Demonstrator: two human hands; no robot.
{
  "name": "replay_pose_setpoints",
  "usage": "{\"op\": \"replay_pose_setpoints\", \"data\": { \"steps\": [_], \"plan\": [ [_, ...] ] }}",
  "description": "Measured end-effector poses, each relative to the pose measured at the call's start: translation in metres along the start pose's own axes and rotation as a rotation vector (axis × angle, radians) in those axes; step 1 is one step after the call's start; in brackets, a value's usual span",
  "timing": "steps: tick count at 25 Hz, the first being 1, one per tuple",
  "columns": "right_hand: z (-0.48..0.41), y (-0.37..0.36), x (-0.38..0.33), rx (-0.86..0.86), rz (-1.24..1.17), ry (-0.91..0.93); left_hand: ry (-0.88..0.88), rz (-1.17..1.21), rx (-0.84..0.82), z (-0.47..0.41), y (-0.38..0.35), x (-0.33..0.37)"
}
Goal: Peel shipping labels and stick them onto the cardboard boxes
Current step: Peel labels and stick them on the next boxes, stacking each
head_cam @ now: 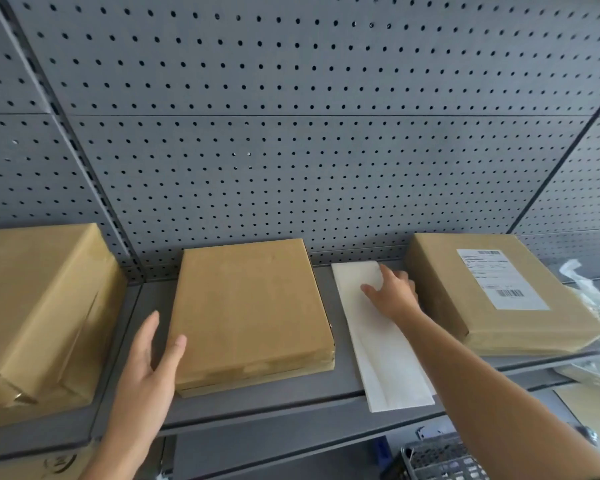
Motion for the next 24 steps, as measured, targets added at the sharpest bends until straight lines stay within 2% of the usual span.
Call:
{"op": "replay_pose_setpoints", "data": {
  "steps": [2, 9, 12, 15, 19, 24],
  "plan": [
    [-0.009, -0.004, 0.002, 0.021, 0.076, 0.01, -0.059, -0.001, 0.022, 0.0, 0.004, 0.009],
    [0.008, 0.022, -0.003, 0.297, -0.05, 0.092, -0.245, -0.001, 0.022, 0.005, -0.01, 0.052],
    [0.044, 0.054, -0.012, 0.376, -0.195, 0.206, -0.348, -0.006, -0.053, 0.013, -0.04, 0.08],
    [0.098, 0.088, -0.016, 0.416, -0.292, 0.316, -0.401, -0.099, -0.227, 0.023, -0.096, 0.108],
    [0.165, 0.122, -0.007, 0.457, -0.358, 0.398, -0.317, -0.055, -0.531, 0.037, -0.183, 0.126],
    [0.203, 0.132, 0.02, 0.456, -0.382, 0.365, -0.109, 0.162, -0.633, 0.052, -0.241, 0.125]
  ]
}}
Point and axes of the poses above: each hand's wrist, its own z-axis away from the middle knuckle, its own y-axis out of the back of the hand, x = y × z, the point moved 8 cm from there along -z, towards the middle knuckle, and after that the axes turned 4 degrees about -z, right-handed, at the moved point
